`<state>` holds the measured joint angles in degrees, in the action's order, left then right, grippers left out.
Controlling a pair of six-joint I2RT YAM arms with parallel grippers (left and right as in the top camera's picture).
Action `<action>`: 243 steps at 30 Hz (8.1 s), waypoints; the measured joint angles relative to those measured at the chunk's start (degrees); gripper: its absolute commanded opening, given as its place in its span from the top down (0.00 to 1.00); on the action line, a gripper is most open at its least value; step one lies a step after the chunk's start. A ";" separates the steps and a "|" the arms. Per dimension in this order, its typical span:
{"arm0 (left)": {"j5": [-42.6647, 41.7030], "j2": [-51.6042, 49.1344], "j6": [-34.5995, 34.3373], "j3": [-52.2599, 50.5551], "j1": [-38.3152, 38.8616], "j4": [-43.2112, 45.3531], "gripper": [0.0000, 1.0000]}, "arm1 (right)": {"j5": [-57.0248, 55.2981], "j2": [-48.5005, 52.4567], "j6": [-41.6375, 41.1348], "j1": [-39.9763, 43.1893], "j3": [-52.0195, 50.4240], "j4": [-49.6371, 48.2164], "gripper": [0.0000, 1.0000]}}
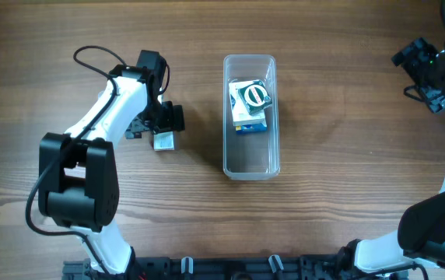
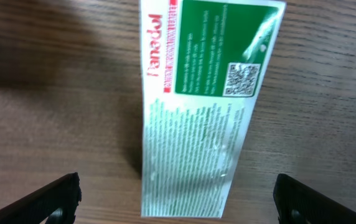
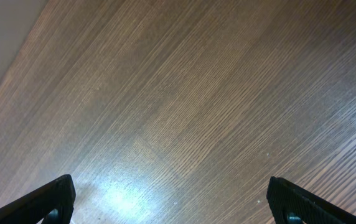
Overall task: Pack container
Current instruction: 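Reach the left gripper to the white-green Panadol box and grasp it, then lower the Panadol box into the container's lower end and release, then move the left gripper to the white spray bottle and grasp it, then place the spray bottle into the container beside the Panadol box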
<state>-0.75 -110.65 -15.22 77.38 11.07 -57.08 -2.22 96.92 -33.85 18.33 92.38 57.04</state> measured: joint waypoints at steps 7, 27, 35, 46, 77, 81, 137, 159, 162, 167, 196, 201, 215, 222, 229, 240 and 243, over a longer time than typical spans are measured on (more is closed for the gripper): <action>-0.61 -2.99 2.08 0.00 0.00 1.55 0.01 | 0.00 0.00 0.00 0.00 0.00 0.00 0.00; 0.50 -4.37 2.51 0.00 0.00 3.74 0.18 | 0.00 0.00 -0.02 0.00 0.00 0.00 0.00; 0.74 -5.73 2.86 0.00 0.00 3.80 0.49 | 0.00 0.00 0.00 0.00 0.00 0.00 0.00; 0.83 -5.70 2.71 0.24 0.00 2.16 0.56 | 0.00 0.00 0.00 0.00 0.00 -0.02 0.00; -7.21 2.91 -26.34 14.84 34.27 -3.08 0.53 | 0.00 0.00 0.00 0.00 0.00 -0.28 0.00; -7.17 1.46 -27.58 14.84 34.32 -2.34 0.52 | 0.00 0.00 0.00 0.00 0.00 -0.28 0.00; 3.13 14.45 14.36 21.94 -15.34 -18.58 0.00 | 0.00 0.00 -0.02 0.00 0.00 -0.28 0.00; -0.85 -7.28 25.29 21.33 -18.29 -13.73 0.07 | 0.00 0.00 -0.02 0.00 0.00 -0.28 0.00; -0.87 -7.32 25.51 21.33 -18.29 -13.38 0.11 | 0.00 0.00 -0.02 0.00 0.00 -0.28 0.00; -0.90 -7.32 25.77 21.33 -18.29 -13.35 0.29 | 0.00 0.00 -0.02 0.00 0.00 -0.28 0.00; -1.27 -7.32 24.09 21.35 -18.29 -13.99 0.75 | 0.00 0.00 0.00 0.00 0.00 -0.28 0.00; -3.82 -6.97 21.94 22.62 -17.07 -17.07 0.75 | 0.00 0.00 -0.02 0.00 0.00 -0.28 0.00; -5.38 13.07 2.49 24.26 15.32 -16.85 0.75 | 0.00 0.00 -0.02 0.00 0.00 -0.28 0.00; -2.80 13.09 -13.07 24.28 27.26 -16.87 0.76 | 0.00 0.00 -0.02 0.00 0.00 -0.28 0.00; -2.08 7.74 -20.11 24.37 30.88 -17.11 0.76 | 0.00 0.00 0.00 0.00 0.00 -0.28 0.00; -1.90 -3.10 -24.57 24.39 30.95 -19.85 0.76 | 0.00 0.00 -0.02 0.00 0.00 -0.28 0.00; -1.88 -3.80 -24.59 24.39 30.95 -19.58 0.76 | 0.00 0.00 -0.02 0.00 0.00 -0.28 0.00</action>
<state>-2.63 -114.45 -39.81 101.78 42.02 -76.66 -2.22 96.92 -33.87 18.33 92.38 56.75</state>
